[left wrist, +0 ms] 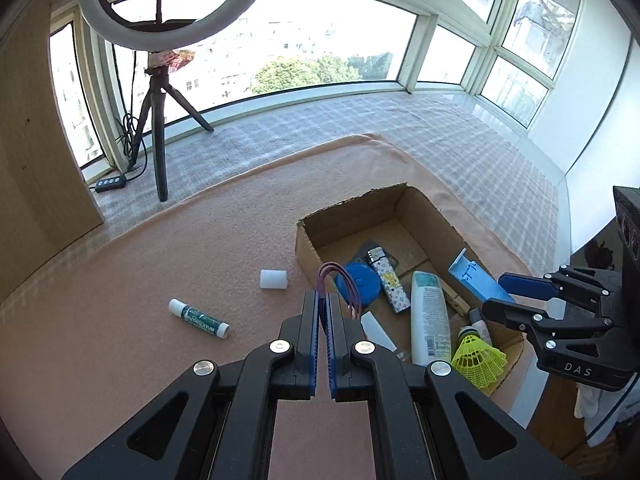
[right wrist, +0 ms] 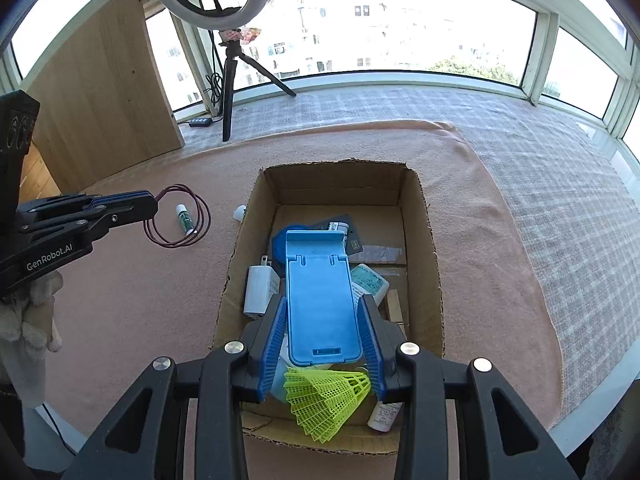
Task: Organize objects
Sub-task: 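Carry the hair tie and phone stand over the box with both tools, then open both tools to drop the hair tie and phone stand into the box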
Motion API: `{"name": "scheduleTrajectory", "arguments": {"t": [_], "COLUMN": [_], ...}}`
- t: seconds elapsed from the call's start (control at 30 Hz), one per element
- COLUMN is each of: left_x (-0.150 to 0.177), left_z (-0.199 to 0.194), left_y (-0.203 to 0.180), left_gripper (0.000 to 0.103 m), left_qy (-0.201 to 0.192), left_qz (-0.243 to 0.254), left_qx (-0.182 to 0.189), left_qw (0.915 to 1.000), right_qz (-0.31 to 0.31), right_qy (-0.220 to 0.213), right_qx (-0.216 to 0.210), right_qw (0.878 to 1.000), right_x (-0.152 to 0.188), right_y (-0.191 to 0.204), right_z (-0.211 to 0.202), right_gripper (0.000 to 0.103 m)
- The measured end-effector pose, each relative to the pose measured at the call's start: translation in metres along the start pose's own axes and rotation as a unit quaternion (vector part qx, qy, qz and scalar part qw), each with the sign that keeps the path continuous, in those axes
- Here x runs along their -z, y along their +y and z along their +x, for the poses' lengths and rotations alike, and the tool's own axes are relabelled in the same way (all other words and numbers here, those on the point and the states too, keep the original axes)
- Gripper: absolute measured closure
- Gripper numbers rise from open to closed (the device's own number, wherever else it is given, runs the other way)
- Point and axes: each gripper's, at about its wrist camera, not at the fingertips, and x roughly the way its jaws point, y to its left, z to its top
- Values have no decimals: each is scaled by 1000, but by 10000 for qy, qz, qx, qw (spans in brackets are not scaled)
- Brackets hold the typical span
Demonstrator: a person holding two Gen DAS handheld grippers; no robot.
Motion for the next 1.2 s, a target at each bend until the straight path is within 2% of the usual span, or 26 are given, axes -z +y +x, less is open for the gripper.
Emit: {"name": "scheduleTrajectory", "arguments": {"t": [0.47, 0.9, 0.93, 0.97, 1.0, 1.03, 1.07, 1.1, 1.2], "left_x": [-36, -54, -54, -54, -54, -54, -53, -53, -52], "left_z": [68, 99, 100, 102, 102, 101, 99, 98, 97], "left_y": [-46, -59, -60, -60, -60, -61, -62, -61, -59], "left_gripper": [100, 99, 92, 71, 59, 43, 42, 42, 42], "left_qy": [223, 298, 323, 382, 399, 352, 295, 294, 308], "left_qz": [174, 194, 198, 190, 177, 184, 213, 220, 195], "left_qx": [67, 40, 57, 83, 93, 73, 41, 23, 32], "left_qw": [9996, 9994, 9993, 9991, 9990, 9992, 9993, 9993, 9993], "right_qz": [297, 346, 336, 329, 327, 328, 330, 331, 359], "right_qy": [123, 206, 192, 178, 164, 145, 108, 56, -17], "right_qx": [32, -21, -63, -90, -114, -136, -152, -150, -159], "right_qw": [9995, 9992, 9992, 9993, 9993, 9993, 9993, 9993, 9992], "right_x": [13, 19, 19, 19, 18, 18, 18, 17, 17], "right_y": [-38, -49, -49, -49, -49, -49, -49, -48, -48], "right_z": [7, 12, 12, 11, 10, 9, 7, 5, 2], "right_gripper": [70, 70, 69, 68, 66, 58, 47, 43, 41]}}
